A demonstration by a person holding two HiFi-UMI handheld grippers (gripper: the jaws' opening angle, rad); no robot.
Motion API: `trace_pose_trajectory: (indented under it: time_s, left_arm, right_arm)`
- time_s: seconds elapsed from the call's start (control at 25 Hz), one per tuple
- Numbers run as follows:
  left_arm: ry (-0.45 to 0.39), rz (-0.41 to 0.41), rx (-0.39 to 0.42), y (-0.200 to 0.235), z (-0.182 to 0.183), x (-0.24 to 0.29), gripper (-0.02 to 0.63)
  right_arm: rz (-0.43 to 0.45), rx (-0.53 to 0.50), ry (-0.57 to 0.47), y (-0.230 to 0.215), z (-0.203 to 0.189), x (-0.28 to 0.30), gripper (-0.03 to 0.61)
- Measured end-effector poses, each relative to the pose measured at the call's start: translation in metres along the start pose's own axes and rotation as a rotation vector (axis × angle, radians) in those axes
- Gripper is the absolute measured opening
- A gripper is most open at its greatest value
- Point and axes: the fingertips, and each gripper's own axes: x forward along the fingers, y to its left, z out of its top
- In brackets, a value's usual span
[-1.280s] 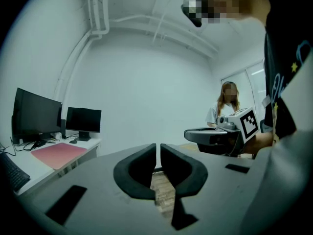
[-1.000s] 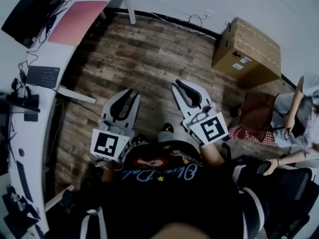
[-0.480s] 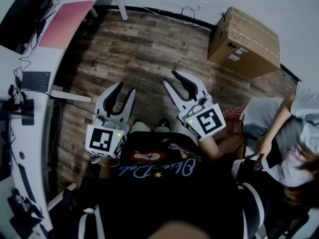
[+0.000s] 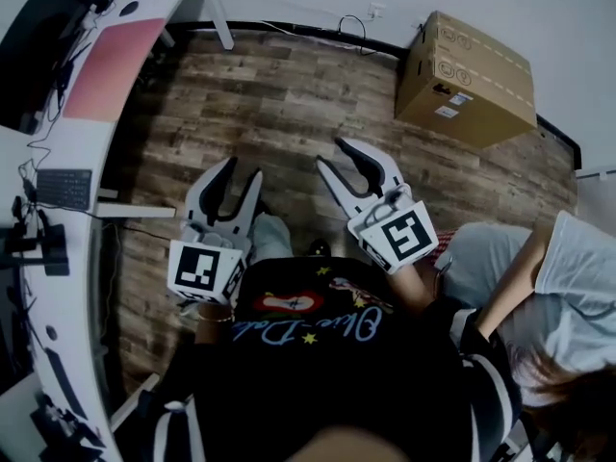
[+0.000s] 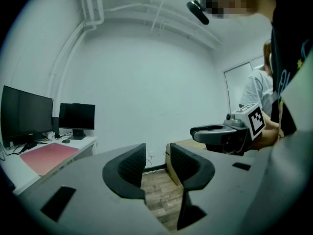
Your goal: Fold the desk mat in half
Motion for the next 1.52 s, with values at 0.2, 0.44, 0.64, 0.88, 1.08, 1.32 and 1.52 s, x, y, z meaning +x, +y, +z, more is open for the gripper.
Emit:
trace_pose_trajectory:
  time_s: [0.2, 0.44, 0.64, 0.88, 1.08, 1.32, 1.52]
  left_arm:
    - [-0.007, -0.014, -0.008, 0.042, 0.004, 0.022, 0.133]
    - [-0.025, -0.005, 0.018, 0.108, 0.012, 0.043, 0.137]
    - [-0.005, 0.021, 0.016, 0.167, 0.014, 0.049, 0.137]
    - [0.008, 0.044, 0.021, 0.234, 0.004, 0.058, 0.137]
    - [0.006, 0.066, 0.018, 0.292, 0.001, 0.058, 0.138]
    - [0.005, 0.15, 0.029, 0.352, -0.004, 0.045, 0.138]
    - [0.01, 0.218, -0.006, 0.384, -0.014, 0.036, 0.138]
  right_arm:
    - [-0.022, -0.022, 0.016, -0.012, 0.003, 0.042, 0.117]
    - [-0.012, -0.055, 0.012, -0.02, 0.01, 0.111, 0.126]
    - [-0.021, -0.06, 0.029, -0.022, 0.013, 0.165, 0.13]
    - [-0.028, -0.073, 0.049, -0.024, 0.009, 0.224, 0.137]
    - [-0.016, -0.068, 0.075, -0.011, 0.003, 0.278, 0.143]
    - [0.039, -0.107, 0.076, 0.005, 0.009, 0.335, 0.149]
    - [0.093, -0.119, 0.089, 0.009, 0.004, 0.371, 0.15]
